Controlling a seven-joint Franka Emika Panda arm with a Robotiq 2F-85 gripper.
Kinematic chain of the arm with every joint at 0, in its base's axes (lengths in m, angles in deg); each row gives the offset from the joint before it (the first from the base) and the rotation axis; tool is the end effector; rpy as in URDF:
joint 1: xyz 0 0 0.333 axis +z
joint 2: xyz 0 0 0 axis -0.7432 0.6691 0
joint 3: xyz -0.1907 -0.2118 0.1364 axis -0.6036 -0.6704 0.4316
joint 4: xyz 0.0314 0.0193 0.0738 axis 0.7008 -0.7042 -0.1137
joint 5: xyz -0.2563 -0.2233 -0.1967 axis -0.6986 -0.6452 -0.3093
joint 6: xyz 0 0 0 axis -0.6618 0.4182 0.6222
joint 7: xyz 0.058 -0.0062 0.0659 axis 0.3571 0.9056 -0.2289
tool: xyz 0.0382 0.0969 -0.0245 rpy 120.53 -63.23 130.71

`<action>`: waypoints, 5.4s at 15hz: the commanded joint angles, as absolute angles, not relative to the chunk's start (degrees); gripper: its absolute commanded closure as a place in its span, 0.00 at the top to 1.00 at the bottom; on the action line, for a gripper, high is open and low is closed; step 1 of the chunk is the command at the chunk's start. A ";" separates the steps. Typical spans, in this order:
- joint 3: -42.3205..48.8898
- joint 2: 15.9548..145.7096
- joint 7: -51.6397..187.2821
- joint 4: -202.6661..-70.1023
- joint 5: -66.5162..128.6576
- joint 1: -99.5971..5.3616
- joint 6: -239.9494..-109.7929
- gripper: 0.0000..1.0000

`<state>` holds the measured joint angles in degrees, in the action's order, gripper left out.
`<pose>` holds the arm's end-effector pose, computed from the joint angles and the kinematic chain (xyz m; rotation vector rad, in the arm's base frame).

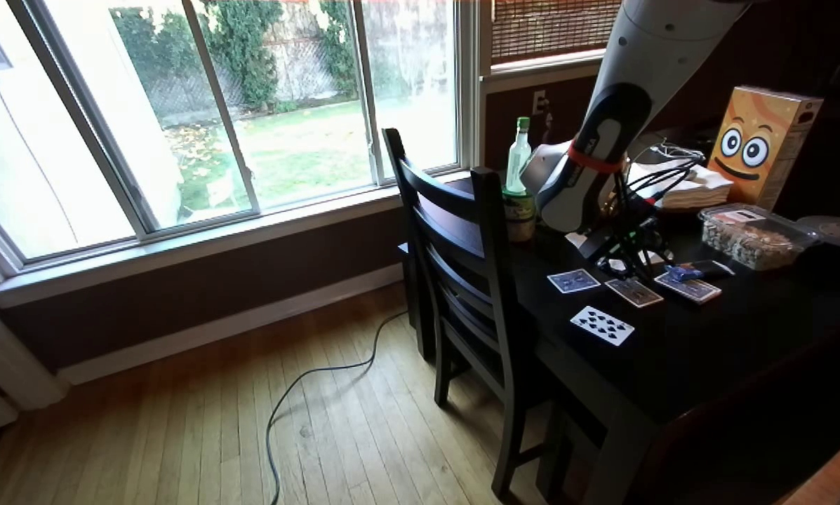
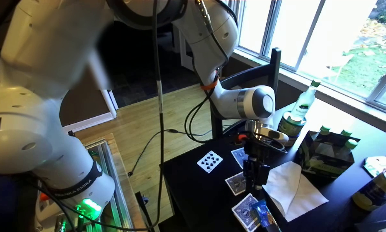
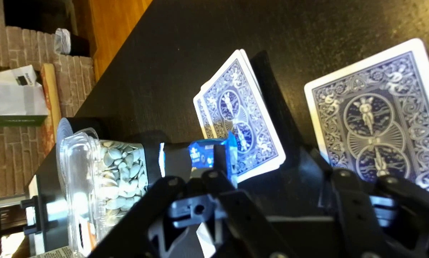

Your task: Flip one card over

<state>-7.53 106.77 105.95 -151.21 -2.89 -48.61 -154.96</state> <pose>0.5372 -0.1882 0.1083 2.2222 -0.6083 -0.5097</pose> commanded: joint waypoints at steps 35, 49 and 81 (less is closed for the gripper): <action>-7.24 93.35 103.21 -161.45 -7.66 -47.19 -156.83 0.00; -6.28 79.03 98.41 -171.55 -7.46 -49.82 -156.04 0.00; -5.91 67.06 59.22 -190.03 17.81 -60.82 -210.08 0.00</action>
<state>-7.73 67.49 70.26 -186.43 7.15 -60.05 -202.78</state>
